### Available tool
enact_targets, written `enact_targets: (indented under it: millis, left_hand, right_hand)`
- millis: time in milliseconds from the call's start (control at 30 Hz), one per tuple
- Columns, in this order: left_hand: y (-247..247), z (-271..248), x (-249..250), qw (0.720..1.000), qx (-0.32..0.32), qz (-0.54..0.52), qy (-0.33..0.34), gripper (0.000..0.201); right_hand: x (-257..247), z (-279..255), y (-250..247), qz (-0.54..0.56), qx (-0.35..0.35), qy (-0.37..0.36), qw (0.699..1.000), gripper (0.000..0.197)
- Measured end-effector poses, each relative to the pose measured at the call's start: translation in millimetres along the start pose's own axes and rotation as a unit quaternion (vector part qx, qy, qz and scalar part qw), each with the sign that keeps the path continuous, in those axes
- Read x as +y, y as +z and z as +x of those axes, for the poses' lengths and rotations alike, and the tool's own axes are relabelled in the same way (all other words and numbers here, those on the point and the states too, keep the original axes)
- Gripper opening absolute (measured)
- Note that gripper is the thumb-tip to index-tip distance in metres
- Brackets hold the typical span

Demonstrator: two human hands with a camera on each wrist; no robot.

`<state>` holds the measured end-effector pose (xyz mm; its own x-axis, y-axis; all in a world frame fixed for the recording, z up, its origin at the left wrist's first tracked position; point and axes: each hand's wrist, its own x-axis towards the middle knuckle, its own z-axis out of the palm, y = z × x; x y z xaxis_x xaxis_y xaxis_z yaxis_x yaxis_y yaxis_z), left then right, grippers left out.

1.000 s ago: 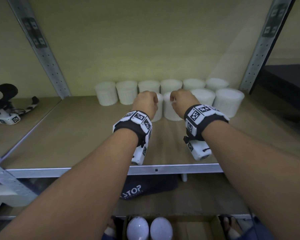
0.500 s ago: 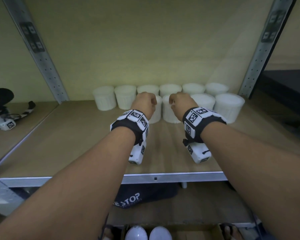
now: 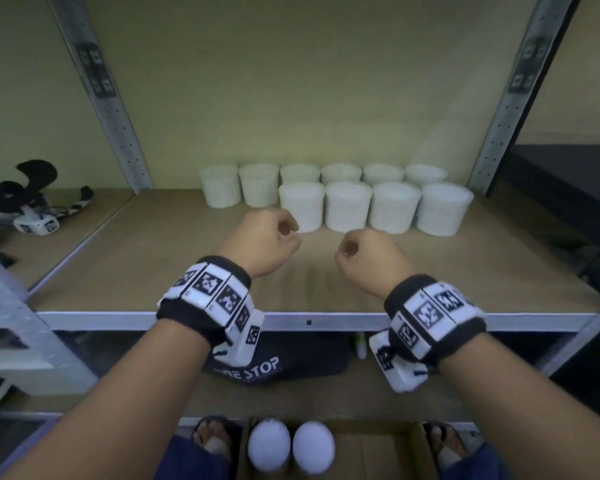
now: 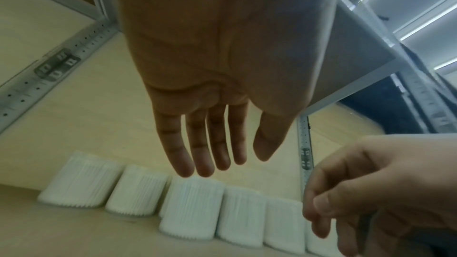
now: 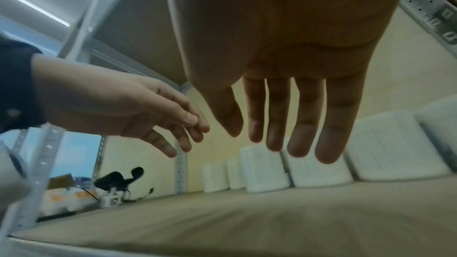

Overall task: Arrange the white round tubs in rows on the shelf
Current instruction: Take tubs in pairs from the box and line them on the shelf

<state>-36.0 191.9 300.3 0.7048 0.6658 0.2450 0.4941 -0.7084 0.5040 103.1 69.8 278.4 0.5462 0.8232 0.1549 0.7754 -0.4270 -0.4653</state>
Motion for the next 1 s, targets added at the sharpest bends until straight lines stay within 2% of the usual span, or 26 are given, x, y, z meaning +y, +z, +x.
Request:
enact_targets:
  millis: [67,167,300,400,567,667,833,933,1000]
  left_hand:
    - [1.2,-31.9,4.6,1.0,-0.027,-0.009,0.004,0.014]
    - [26.0,-72.6,-2.7,0.994,-0.111,-0.016,-0.013,0.011]
    - [76.7,-110.5,-34.2,0.973,-0.218,-0.018,-0.073,0.011]
    - [116.9,-132.6,-59.4,0.954,-0.278,0.008,-0.107,0.018]
    - [187.3,-165.7,-105.7,0.924,-0.336,0.042,-0.179,0.032]
    - [217.5,-180.6,-129.3,0.902,-0.389,0.079,-0.17,0.039]
    - [261.9,-195.9,-165.5,0.891,-0.392,0.137,-0.185,0.067]
    - [282.6,-199.6,-183.8,0.882,-0.384,0.125,-0.243,0.076]
    - [293.4,-201.8,-189.0,0.889,-0.362,0.145,-0.24,0.076]
  right_hand:
    - [-2.9,-28.5,10.2,0.032,-0.015,-0.002,0.999,0.016]
    - [-0.8,-62.4,32.8,0.041,-0.067,0.004,0.997,0.016]
    - [14.1,-87.2,80.3,0.033,-0.193,0.038,0.98,0.013]
    - [35.4,-98.6,125.3,0.013,-0.257,0.061,0.964,0.008]
    - [77.0,-120.5,206.4,-0.044,-0.328,0.104,0.938,0.022]
    - [97.4,-134.8,241.8,-0.059,-0.365,0.12,0.921,0.04]
    - [115.6,-148.0,280.8,-0.077,-0.392,0.136,0.907,0.054]
    - [119.4,-148.3,302.4,-0.094,-0.387,0.135,0.907,0.061]
    - [119.5,-145.7,314.7,-0.113,-0.394,0.125,0.903,0.069]
